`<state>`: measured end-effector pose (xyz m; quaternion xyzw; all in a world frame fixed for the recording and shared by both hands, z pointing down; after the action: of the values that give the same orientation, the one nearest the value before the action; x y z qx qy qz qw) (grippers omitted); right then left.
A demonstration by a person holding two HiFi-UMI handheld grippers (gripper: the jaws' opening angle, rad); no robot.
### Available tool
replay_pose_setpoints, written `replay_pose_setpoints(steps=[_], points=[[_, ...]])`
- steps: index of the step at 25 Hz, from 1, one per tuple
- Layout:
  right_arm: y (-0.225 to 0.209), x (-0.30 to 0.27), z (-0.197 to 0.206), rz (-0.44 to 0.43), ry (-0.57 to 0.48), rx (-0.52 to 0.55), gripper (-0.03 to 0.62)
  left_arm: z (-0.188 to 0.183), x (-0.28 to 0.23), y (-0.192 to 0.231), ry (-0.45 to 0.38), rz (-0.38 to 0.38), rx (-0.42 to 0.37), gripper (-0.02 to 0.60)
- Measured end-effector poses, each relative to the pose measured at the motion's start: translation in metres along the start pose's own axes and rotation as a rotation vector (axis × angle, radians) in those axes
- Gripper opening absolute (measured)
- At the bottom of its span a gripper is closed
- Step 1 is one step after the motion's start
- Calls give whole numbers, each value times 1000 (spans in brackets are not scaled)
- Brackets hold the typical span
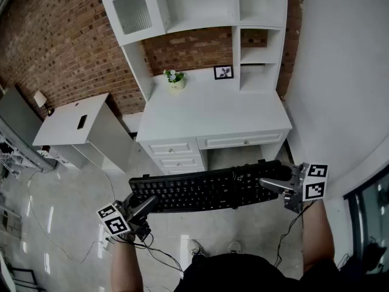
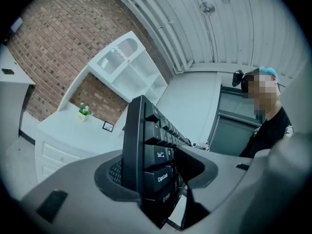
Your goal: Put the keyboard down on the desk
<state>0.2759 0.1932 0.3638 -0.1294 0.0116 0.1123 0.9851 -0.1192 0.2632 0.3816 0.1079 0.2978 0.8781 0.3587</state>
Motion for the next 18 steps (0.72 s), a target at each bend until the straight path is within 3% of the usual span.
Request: replay_pose_setpoints(steps=[18], points=[[-3, -2, 9, 17, 5, -8, 179, 3, -3, 9, 7, 5, -4, 258]])
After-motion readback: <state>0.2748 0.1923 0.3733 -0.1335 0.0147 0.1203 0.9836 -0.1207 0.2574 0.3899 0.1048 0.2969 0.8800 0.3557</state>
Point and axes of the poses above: the fingertips, and each gripper's own axes: x backward along the fingers, y to its left, z out of its underside, the point moved 4 cm from there along x, backward along the fingers, and after that the axes turned 9 degrees about x, right-handed, at the moved point
